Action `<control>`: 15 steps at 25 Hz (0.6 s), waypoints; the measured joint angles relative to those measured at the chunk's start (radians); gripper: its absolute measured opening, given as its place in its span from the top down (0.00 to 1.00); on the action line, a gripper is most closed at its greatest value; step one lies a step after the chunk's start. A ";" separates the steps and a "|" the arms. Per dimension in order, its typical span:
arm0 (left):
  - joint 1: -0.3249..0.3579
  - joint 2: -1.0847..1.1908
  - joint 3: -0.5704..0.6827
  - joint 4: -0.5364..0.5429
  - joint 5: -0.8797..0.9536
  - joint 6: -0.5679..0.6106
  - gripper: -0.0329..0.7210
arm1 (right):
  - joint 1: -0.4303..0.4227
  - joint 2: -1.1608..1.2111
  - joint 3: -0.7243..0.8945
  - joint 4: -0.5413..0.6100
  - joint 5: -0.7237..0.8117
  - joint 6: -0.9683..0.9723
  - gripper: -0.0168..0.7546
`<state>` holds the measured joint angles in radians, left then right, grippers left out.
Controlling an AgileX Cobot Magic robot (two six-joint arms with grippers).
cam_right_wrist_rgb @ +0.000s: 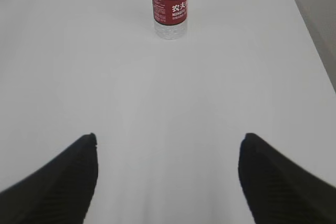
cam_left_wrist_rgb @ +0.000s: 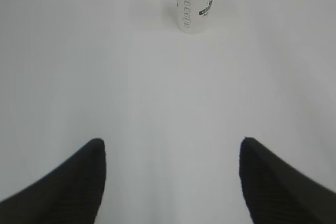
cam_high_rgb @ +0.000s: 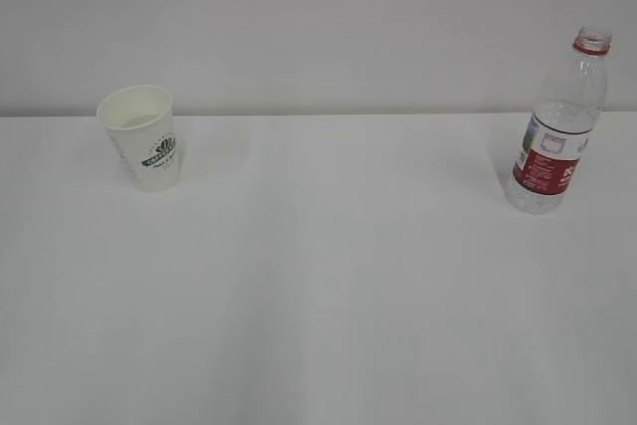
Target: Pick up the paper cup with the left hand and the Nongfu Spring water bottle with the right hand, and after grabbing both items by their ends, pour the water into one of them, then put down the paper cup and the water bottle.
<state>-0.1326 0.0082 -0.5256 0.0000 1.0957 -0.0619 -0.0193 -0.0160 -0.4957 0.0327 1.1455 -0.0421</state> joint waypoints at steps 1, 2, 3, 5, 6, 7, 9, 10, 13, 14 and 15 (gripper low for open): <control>0.000 0.000 0.000 0.000 0.000 0.000 0.19 | 0.000 0.000 0.000 0.000 0.000 0.000 0.16; 0.000 0.000 0.000 0.000 0.000 0.000 0.19 | 0.000 0.000 0.000 0.000 0.000 0.000 0.18; 0.000 0.000 0.000 0.000 0.000 0.000 0.19 | 0.000 0.000 0.000 0.000 0.000 0.000 0.20; 0.000 0.000 0.000 0.000 0.000 0.000 0.19 | 0.000 0.000 0.000 0.000 0.000 0.000 0.23; 0.000 0.000 0.000 0.000 0.000 0.000 0.19 | 0.000 0.000 0.000 0.000 0.000 0.000 0.24; 0.000 0.000 0.000 0.000 0.000 0.000 0.19 | 0.000 0.000 0.000 0.000 0.000 0.000 0.25; 0.000 0.000 0.000 0.000 0.000 0.000 0.19 | 0.000 0.000 0.000 0.000 0.000 0.000 0.25; 0.000 0.000 0.000 0.000 0.000 0.000 0.19 | 0.000 0.000 0.000 0.000 0.000 0.000 0.26; 0.000 0.000 0.000 0.000 0.000 -0.001 0.20 | 0.000 0.000 0.000 0.000 0.000 0.000 0.26; 0.000 0.000 0.000 0.000 0.000 -0.001 0.20 | 0.000 0.000 0.000 0.000 0.000 0.000 0.26; 0.000 0.000 0.000 0.000 0.000 -0.001 0.20 | 0.000 0.000 0.000 0.000 0.000 0.000 0.26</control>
<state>-0.1326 0.0082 -0.5256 0.0000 1.0957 -0.0633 -0.0193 -0.0160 -0.4957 0.0327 1.1455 -0.0421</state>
